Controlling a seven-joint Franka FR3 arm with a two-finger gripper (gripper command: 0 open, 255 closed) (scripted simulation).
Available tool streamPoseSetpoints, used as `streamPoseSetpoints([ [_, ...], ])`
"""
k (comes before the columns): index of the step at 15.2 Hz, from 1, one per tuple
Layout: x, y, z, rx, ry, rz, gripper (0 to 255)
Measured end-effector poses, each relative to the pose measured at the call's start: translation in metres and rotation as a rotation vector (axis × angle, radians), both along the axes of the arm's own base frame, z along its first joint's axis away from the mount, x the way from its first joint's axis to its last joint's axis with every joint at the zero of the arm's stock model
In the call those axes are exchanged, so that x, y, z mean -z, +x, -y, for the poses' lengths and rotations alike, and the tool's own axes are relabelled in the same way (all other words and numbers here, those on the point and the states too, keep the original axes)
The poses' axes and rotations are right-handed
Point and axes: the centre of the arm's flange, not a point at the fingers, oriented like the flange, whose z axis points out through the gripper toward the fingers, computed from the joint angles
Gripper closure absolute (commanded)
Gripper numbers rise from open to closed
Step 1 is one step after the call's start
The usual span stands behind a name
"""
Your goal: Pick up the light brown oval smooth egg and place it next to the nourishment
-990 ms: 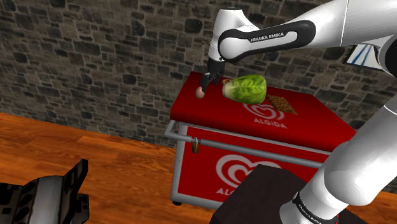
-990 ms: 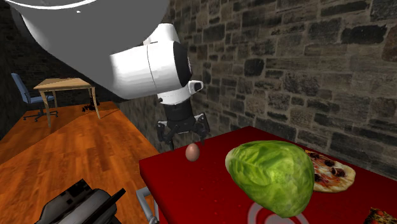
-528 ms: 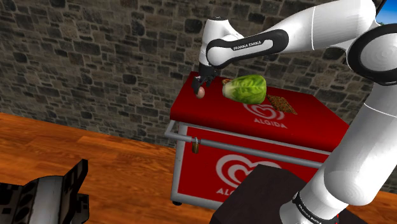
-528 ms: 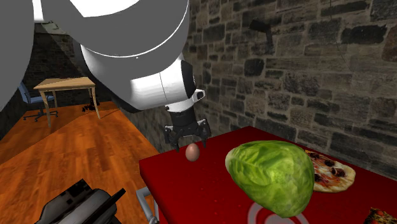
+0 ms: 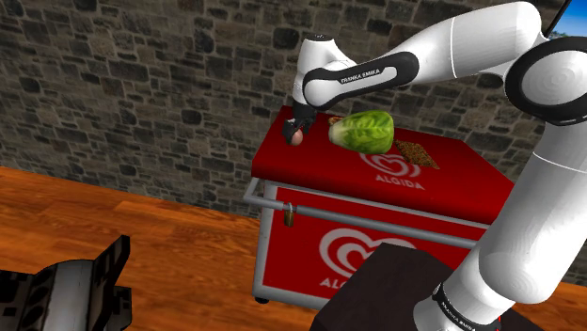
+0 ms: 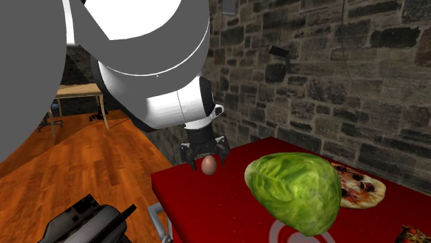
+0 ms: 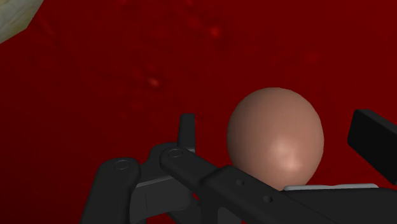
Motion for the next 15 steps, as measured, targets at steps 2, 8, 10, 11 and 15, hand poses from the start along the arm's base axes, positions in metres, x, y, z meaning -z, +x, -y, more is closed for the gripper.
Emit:
streamPoseSetpoints([
  [2,0.0001,0.0001,0.0,0.0,0.0,0.0,0],
  [8,0.0002,0.0001,0.0,0.0,0.0,0.0,255],
  [10,0.0002,0.0001,0.0,0.0,0.0,0.0,255],
  [11,0.0002,0.0001,0.0,0.0,0.0,0.0,255],
  [15,-0.0022,0.0,0.0,0.0,0.0,0.0,255],
])
